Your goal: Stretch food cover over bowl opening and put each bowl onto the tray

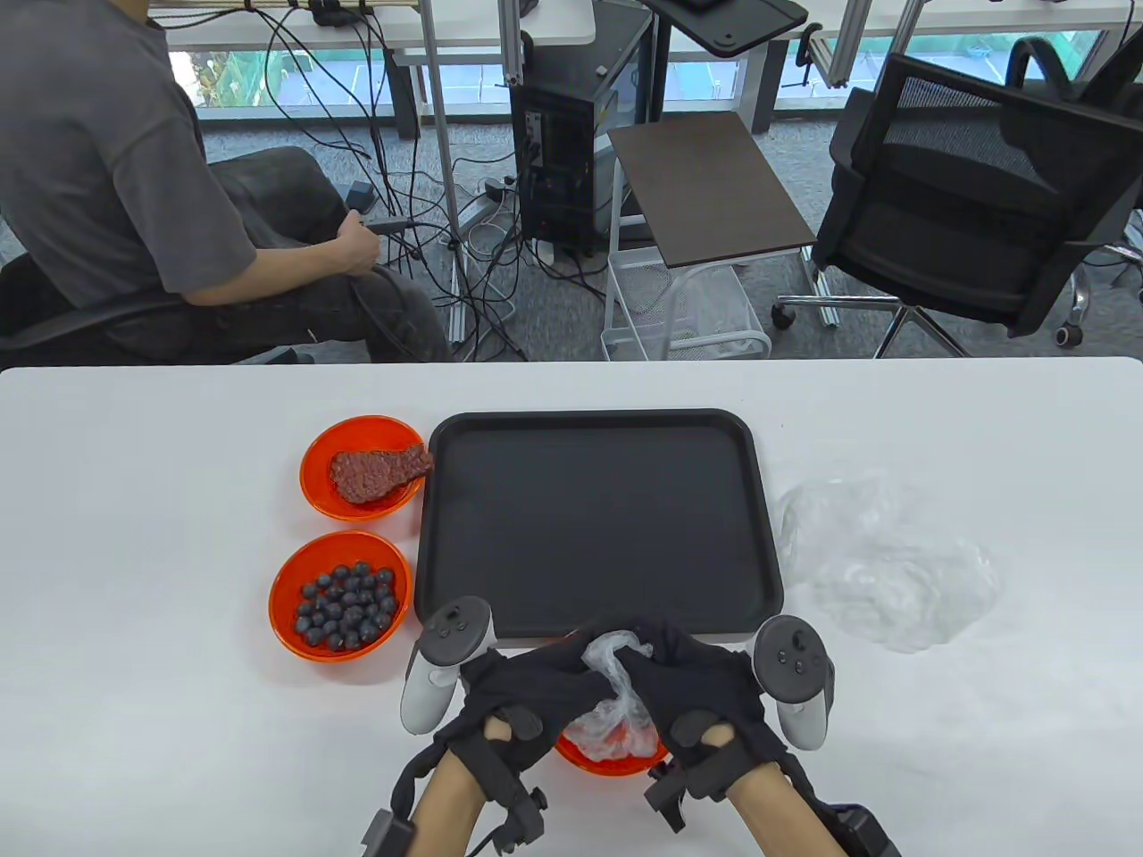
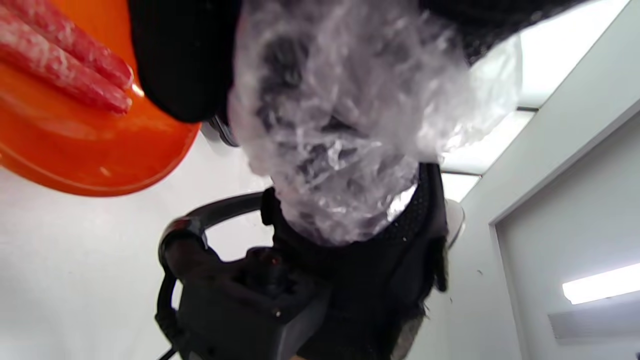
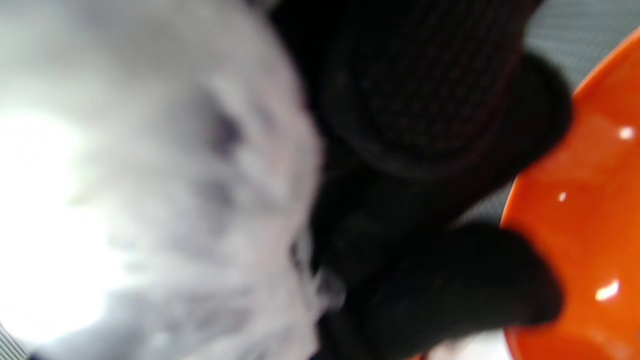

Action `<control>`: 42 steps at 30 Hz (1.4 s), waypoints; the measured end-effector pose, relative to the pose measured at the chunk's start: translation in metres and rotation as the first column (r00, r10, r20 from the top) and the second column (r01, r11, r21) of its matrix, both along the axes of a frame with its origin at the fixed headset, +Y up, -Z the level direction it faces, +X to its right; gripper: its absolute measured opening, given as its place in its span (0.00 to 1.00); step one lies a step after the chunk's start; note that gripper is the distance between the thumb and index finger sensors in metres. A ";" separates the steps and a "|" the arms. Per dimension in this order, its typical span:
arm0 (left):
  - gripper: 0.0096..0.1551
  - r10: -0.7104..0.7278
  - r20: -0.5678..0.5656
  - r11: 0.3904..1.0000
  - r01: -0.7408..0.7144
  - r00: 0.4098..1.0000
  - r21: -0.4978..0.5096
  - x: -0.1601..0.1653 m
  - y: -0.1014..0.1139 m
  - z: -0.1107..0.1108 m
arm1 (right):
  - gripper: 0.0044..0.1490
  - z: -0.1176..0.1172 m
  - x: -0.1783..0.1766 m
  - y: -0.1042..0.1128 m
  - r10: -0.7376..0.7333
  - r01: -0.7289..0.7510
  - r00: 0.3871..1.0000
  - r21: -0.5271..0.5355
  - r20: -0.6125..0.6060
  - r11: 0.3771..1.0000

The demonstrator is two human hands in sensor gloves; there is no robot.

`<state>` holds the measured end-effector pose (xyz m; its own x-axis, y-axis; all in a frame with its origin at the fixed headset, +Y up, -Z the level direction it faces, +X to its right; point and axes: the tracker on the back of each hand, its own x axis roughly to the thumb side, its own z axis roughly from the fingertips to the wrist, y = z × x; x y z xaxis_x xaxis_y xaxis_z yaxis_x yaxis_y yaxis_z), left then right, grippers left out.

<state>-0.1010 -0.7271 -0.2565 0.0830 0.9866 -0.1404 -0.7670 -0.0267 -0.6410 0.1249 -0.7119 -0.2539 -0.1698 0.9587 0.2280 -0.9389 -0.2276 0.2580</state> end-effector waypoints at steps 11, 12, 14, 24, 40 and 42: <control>0.24 0.114 -0.344 0.993 -0.117 0.932 0.013 -0.047 0.003 0.001 | 0.27 0.003 0.005 -0.001 0.116 -0.120 0.990 0.040 0.077 0.992; 0.24 0.130 -0.366 0.991 -0.130 0.921 0.026 -0.049 0.004 0.001 | 0.27 0.004 0.004 -0.001 0.140 -0.144 0.987 0.043 0.073 0.989; 0.24 0.163 -0.404 0.987 -0.153 0.900 0.056 -0.051 0.005 0.002 | 0.28 0.004 0.001 -0.001 0.208 -0.211 0.977 0.049 0.055 0.976; 0.25 0.094 -0.493 0.995 -0.095 0.865 0.024 -0.052 -0.005 0.004 | 0.27 -0.003 0.012 -0.009 -0.042 0.023 0.992 -0.154 -0.122 0.988; 0.25 -0.053 -0.575 0.997 0.078 0.816 0.020 -0.050 -0.011 0.009 | 0.25 -0.003 0.018 -0.014 -0.419 0.373 0.882 -0.224 -0.216 0.900; 0.25 -0.087 -0.574 0.991 0.130 0.814 0.034 -0.046 -0.010 0.010 | 0.25 -0.003 0.020 -0.016 -0.455 0.417 0.874 -0.220 -0.168 0.882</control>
